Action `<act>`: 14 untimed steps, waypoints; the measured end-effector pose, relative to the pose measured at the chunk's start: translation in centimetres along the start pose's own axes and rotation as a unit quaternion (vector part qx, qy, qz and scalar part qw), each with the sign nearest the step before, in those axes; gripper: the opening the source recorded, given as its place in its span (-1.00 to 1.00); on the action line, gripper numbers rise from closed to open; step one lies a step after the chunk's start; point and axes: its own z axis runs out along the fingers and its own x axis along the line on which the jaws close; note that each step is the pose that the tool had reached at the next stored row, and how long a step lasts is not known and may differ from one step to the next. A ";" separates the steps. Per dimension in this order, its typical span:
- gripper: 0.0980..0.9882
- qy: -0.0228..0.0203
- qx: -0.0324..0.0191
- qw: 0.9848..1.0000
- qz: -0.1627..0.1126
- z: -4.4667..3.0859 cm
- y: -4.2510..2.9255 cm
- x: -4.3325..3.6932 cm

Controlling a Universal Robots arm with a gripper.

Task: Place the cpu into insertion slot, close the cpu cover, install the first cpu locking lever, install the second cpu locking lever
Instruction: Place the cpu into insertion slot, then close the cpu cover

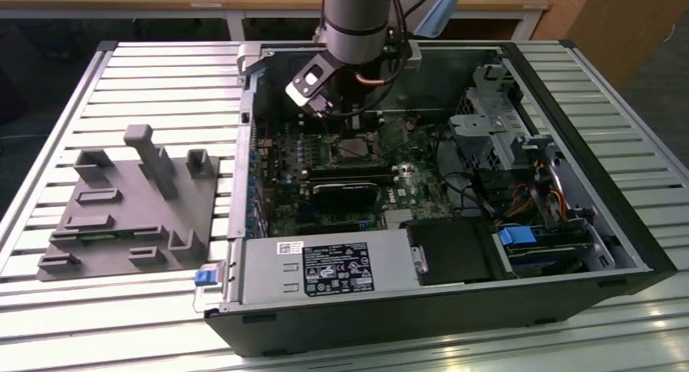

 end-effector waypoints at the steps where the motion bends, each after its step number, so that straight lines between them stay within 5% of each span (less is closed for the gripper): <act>1: -0.98 0.000 0.001 1.000 0.000 0.00 0.08 -0.02; 14: -0.98 0.001 0.006 1.000 0.001 0.03 1.21 -0.07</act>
